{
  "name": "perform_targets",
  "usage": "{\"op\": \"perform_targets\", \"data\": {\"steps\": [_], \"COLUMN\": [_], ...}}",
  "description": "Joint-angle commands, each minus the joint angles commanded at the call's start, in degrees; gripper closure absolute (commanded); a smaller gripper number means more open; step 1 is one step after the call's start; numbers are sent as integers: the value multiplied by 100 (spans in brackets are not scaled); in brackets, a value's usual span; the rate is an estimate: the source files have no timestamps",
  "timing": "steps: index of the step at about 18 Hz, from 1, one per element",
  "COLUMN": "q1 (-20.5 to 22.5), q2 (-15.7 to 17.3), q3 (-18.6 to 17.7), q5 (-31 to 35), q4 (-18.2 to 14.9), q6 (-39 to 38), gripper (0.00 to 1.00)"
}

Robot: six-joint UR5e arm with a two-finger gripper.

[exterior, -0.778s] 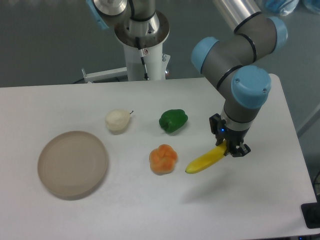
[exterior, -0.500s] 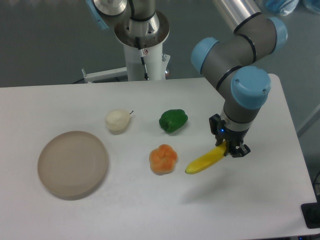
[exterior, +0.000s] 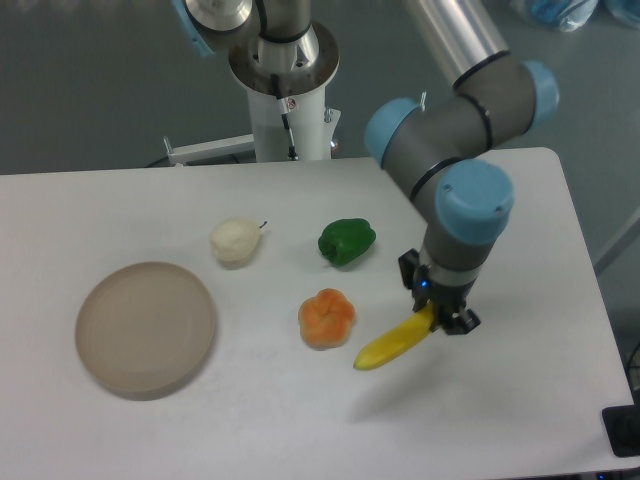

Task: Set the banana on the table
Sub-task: 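Carry the banana beside the orange fruit and lower it to the table, then open the gripper to release the banana on the table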

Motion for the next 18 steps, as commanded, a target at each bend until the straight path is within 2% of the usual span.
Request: {"op": "perform_targets", "data": {"steps": [3, 4, 6, 7, 9, 10, 11, 12, 13, 18], "q1": [-308, -361, -449, -458, -572, -581, -590, -590, -599, -573], "q2": [-202, -281, -334, -325, -299, -299, -308, -316, -299, -80], "q3": [-9, -26, -210, -420, -571, -554, -537, -528, -510, -484], "q5": [0, 9, 17, 17, 17, 17, 9, 0, 9, 18], "q4": [96, 210, 430, 587, 685, 668, 668, 677, 677, 633], "q6": [-186, -204, -204, -204, -195, -204, -204, -213, -221, -169], "gripper": [95, 92, 88, 87, 80, 71, 51, 13, 0, 0]}}
